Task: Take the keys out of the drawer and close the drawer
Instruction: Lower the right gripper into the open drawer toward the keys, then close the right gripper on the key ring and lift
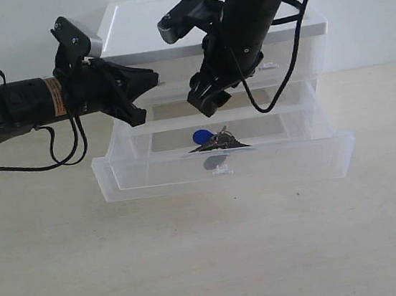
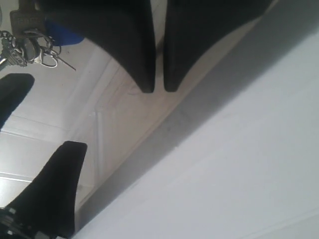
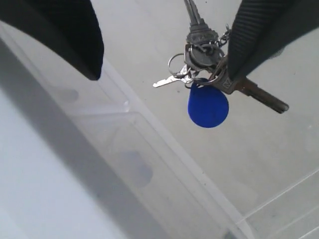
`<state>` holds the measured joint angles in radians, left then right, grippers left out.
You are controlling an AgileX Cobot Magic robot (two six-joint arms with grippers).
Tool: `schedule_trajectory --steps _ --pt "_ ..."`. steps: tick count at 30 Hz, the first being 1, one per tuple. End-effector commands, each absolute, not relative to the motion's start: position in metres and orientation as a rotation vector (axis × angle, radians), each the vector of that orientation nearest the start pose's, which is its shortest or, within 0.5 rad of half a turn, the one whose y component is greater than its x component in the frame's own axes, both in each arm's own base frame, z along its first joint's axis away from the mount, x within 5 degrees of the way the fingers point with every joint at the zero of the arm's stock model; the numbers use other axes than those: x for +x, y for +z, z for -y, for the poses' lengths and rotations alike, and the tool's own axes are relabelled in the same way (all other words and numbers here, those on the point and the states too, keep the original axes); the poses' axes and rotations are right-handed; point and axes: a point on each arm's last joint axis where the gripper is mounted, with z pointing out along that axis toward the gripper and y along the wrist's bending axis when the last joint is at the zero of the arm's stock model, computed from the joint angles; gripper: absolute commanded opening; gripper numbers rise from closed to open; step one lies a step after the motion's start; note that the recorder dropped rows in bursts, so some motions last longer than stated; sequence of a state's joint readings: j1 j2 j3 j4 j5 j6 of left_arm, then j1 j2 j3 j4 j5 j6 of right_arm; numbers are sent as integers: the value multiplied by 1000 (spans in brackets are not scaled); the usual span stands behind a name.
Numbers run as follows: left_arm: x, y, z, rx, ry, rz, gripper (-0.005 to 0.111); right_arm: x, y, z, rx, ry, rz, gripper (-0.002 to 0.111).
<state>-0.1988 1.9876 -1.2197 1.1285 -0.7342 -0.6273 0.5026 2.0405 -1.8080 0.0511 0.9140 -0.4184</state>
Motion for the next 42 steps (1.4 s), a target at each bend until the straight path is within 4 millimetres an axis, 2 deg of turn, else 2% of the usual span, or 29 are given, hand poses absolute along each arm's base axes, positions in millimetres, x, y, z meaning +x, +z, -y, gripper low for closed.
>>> schedule_trajectory --steps 1,5,8,12,18,20,24,26,31,36,38,42 --pt "409 200 138 928 -488 -1607 4 394 269 -221 -1111 123 -2412 63" --pt "409 200 138 928 -488 -1607 4 377 304 -212 -1003 168 -2437 63" --pt "409 200 138 928 -490 -1604 4 367 320 -204 -879 162 -2494 63" --pt "409 200 138 928 -490 -1604 4 364 323 -202 -838 165 -2521 63" --pt "409 200 138 927 -491 -1605 4 367 286 -204 -692 212 -2530 64" --pt "409 200 138 927 -491 -1605 4 364 267 -208 -642 235 -2518 64" --pt "409 200 138 921 -496 -1609 4 370 260 -209 -520 279 -2457 63" --pt "409 200 138 915 -502 -1613 4 372 255 -210 -509 281 -2468 63" --pt "409 200 138 913 -504 -1615 4 381 214 -215 -531 247 -2558 63" --pt "409 200 138 913 -504 -1615 4 386 200 -218 -549 247 -2550 63" --pt "409 200 138 913 -504 -1615 4 386 201 -220 -581 246 -2539 63" --pt "409 200 138 913 -504 -1615 4 389 224 -222 -611 251 -2486 63"
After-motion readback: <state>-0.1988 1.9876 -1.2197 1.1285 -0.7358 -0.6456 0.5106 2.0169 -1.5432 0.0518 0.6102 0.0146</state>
